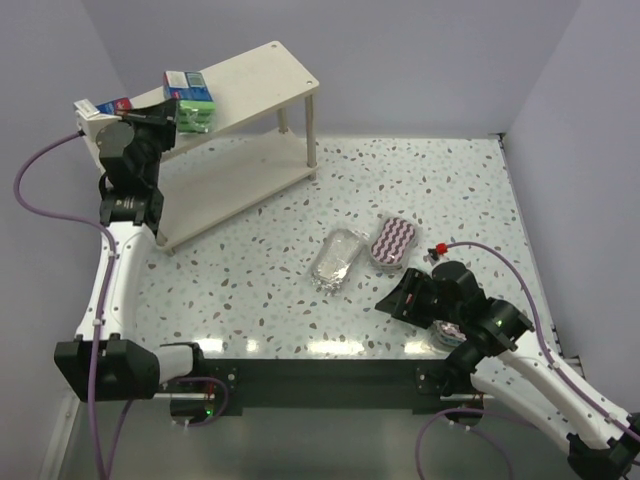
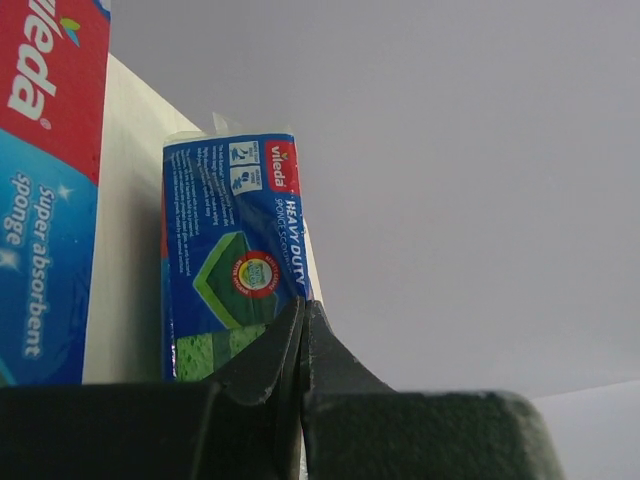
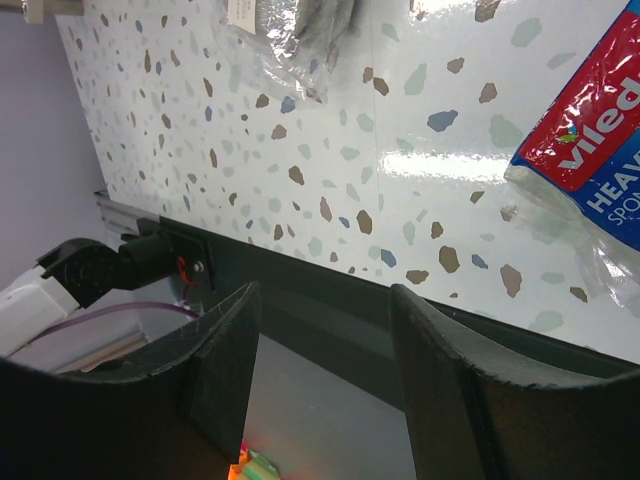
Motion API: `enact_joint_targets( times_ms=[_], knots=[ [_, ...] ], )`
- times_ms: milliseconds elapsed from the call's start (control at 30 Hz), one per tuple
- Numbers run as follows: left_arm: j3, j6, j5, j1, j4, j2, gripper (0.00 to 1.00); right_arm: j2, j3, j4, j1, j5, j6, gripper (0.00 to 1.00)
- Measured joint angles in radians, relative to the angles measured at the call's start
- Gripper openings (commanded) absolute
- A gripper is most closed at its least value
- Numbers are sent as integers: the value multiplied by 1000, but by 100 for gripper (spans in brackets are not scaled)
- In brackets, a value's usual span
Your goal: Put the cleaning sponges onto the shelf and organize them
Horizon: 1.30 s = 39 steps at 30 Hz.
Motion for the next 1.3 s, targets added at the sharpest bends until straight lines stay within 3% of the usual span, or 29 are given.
enact_joint_targets(
  times_ms=[133,333,800,1067,1200,1300],
  knots=[
    [13,-16,-4,0,5,37,1,0,-1,1,0,0,0,58],
    [14,-26,4,0,7,61,29,0,-3,3,0,0,0,61],
    [46,-16,55,0,20,17,73,0,-6,8,0,0,0,68],
    [44,12,212,-1,12,-113,77,0,6,-51,0,66,2,85],
    [10,53,368,-39,48,-217,79,1,79,-196,1,237,37,92],
    [-53,109,478,-161,65,-287,79,3,142,-310,1,388,77,93]
  ],
)
